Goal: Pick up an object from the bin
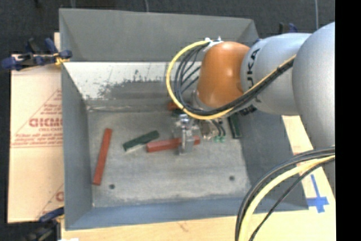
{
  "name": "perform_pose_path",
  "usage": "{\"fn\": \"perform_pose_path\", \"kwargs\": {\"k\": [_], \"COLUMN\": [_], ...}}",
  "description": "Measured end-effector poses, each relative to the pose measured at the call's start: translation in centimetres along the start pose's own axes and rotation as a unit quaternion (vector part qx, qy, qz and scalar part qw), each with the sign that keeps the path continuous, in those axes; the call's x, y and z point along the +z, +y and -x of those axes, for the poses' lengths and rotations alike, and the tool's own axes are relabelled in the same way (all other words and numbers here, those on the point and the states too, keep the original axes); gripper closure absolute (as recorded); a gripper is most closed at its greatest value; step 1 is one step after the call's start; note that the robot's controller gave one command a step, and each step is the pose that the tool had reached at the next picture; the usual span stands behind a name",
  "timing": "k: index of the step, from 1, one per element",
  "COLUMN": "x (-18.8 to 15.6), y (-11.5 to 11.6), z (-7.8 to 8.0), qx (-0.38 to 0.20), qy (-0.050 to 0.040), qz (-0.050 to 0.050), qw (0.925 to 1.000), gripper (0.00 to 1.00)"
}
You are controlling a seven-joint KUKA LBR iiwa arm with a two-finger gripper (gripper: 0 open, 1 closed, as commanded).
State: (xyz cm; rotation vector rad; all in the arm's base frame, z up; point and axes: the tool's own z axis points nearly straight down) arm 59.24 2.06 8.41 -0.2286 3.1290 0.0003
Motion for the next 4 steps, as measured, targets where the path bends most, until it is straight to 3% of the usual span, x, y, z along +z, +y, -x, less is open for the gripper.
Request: {"fn": "perform_pose_path", "kwargs": {"k": [1, 2, 3, 4], "x": [-1.2, -1.2, -12.6, -12.6], "y": [2.6, 2.6, 3.2, 3.2], "z": [-1.1, -1.1, 1.8, 1.8], "qx": [-0.085, -0.085, -0.092, -0.092], "qy": [0.0017, 0.0018, -0.0001, -0.0001], "qz": [0.000, 0.000, 0.000, 0.000], "qw": [0.9964, 0.9963, 0.9957, 0.9958], "gripper": [1.00, 1.00, 1.00, 1.00]}}
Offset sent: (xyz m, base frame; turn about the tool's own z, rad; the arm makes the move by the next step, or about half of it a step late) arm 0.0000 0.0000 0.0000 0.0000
